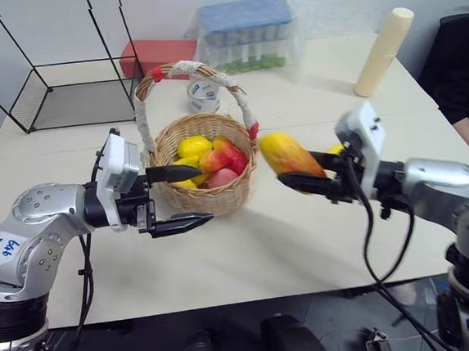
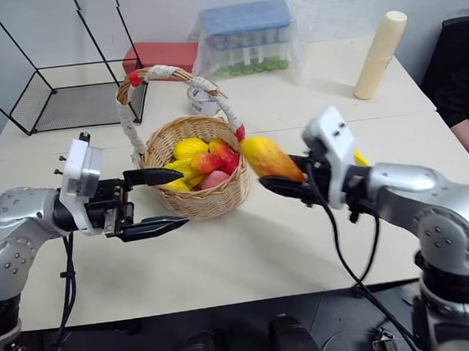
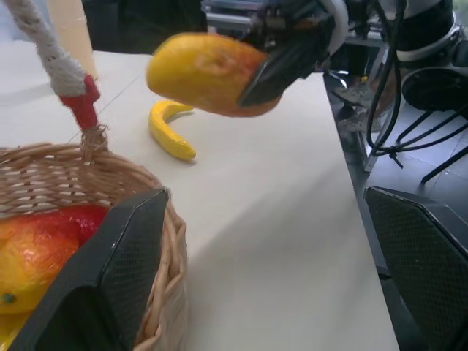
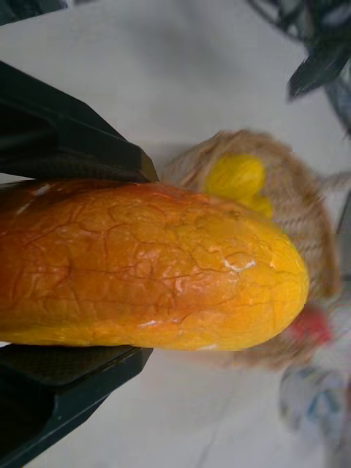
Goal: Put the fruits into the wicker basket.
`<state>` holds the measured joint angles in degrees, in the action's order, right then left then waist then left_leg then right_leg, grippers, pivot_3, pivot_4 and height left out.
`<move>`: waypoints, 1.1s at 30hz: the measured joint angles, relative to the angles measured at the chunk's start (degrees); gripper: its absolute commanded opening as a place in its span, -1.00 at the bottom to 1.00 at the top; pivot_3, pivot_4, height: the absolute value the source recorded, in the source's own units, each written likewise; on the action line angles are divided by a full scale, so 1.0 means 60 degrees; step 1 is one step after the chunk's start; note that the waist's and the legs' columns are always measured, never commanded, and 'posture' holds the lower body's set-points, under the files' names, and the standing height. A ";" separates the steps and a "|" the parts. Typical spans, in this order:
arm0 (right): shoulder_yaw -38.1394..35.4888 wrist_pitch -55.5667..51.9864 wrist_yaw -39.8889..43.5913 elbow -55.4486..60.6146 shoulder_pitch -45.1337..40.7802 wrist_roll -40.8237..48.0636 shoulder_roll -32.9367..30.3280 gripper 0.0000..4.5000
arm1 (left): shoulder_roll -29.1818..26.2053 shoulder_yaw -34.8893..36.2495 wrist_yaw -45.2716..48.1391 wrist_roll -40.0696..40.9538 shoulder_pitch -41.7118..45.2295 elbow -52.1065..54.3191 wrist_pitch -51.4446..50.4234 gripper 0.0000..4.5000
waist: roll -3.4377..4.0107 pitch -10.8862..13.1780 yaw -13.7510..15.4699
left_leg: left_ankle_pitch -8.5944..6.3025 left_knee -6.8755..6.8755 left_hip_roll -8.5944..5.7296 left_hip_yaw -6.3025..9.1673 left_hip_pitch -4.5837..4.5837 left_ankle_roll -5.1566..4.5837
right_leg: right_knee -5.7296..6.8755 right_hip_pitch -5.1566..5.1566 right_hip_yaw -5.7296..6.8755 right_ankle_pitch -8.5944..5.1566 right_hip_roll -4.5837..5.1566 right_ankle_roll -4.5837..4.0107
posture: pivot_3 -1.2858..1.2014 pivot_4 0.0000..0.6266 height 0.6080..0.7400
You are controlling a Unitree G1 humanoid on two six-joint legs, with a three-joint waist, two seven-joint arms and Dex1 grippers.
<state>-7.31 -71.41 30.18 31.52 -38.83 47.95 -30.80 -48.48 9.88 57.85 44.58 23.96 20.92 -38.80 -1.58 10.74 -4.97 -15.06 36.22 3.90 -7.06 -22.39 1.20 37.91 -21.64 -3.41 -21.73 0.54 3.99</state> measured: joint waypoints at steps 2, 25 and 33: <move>0.0690 0.0196 -0.0075 -0.0585 -0.0663 -0.0269 0.0466 -0.03 | -0.0198 0.0315 -0.0047 -0.0022 -0.0293 -0.0033 0.0021 1.00 | -0.0002 -0.0001 0.0008 | 0.0002 -0.0008 0.0003 0.0002 -0.0002 0.0005 | -0.0001 -0.0009 0.0002 -0.0002 0.0000 -0.0004 | 0.03 -0.52 1.00; -0.0425 -0.0421 -0.0867 0.0274 0.0192 0.0428 0.0993 0.96 | 0.0014 0.0111 -0.0333 -0.0312 0.0187 -0.0131 0.0379 1.00 | -0.0016 -0.0008 0.0074 | -0.0010 0.0127 -0.0017 0.0050 -0.0171 -0.0020 | 0.0120 -0.0142 0.0006 -0.0001 0.0029 -0.0005 | 0.03 -0.52 1.00; -0.3465 -0.1559 -0.3315 0.0221 0.1500 0.0333 0.0319 0.96 | 0.0666 -0.0772 0.0098 -0.0355 0.1040 -0.0328 0.0449 1.00 | -0.0015 -0.0009 0.0032 | 0.0000 0.0118 -0.0012 0.0032 -0.0158 -0.0005 | 0.0115 -0.0142 -0.0019 -0.0002 0.0009 -0.0004 | 0.03 -0.52 1.00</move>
<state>-28.10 -80.76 10.29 32.85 -29.83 49.95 -28.89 -44.49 5.25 58.44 42.45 30.20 18.95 -36.11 -1.67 10.69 -4.78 -15.06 36.93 3.82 -6.87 -23.33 1.17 38.60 -22.49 -3.52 -21.74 0.59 3.96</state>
